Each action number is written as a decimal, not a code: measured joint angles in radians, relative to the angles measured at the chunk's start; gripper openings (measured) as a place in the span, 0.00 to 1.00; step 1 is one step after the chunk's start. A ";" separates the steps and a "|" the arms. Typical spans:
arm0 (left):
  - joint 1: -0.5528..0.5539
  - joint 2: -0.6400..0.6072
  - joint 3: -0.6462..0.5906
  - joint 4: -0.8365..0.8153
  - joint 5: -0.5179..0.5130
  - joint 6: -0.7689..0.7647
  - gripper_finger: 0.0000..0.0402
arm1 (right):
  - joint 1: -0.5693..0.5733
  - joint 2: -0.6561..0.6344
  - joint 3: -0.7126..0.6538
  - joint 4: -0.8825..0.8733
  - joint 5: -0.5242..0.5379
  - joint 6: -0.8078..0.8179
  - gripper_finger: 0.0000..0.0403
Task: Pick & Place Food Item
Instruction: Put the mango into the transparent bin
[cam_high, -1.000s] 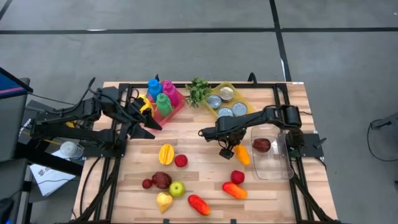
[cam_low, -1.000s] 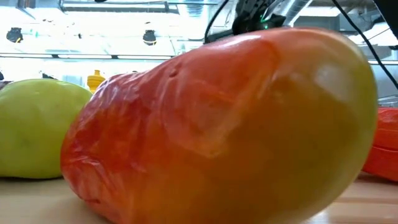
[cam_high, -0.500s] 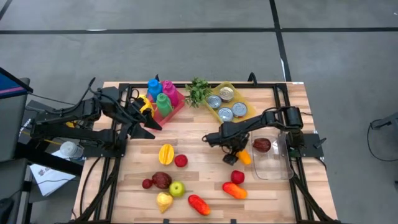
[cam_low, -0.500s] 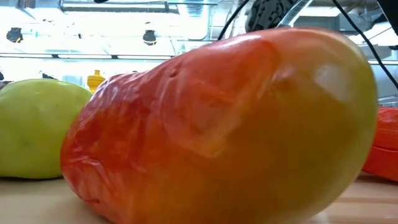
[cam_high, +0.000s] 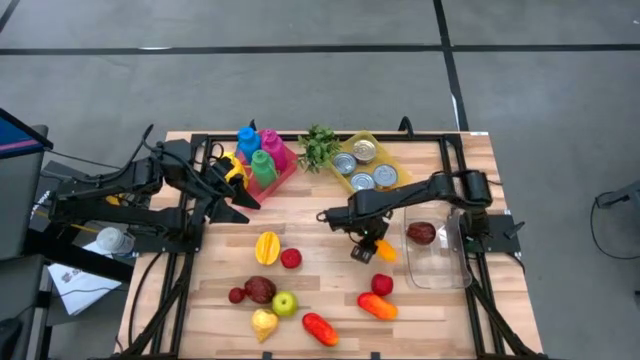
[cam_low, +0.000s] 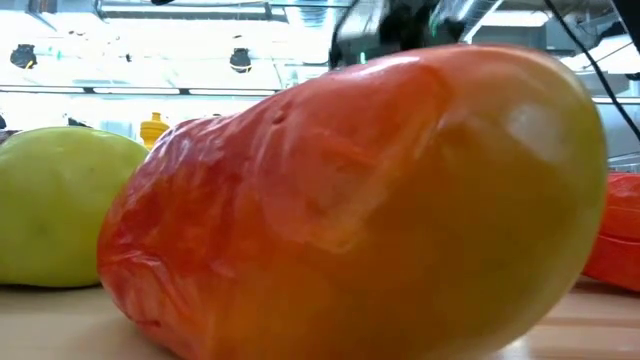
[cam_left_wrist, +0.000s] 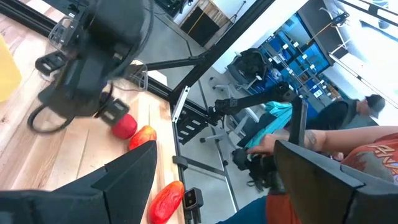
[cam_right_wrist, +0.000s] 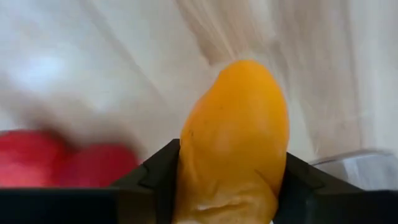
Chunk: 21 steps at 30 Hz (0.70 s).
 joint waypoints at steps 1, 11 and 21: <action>0.000 0.000 0.000 0.000 0.000 0.000 0.78 | 0.000 -0.025 0.015 0.001 0.002 -0.002 0.44; 0.000 0.000 0.000 0.000 0.000 0.008 0.78 | 0.012 -0.474 0.029 0.007 0.010 0.125 0.45; 0.000 0.000 0.000 0.000 -0.022 0.022 0.78 | 0.128 -0.716 0.014 -0.359 0.243 0.515 0.48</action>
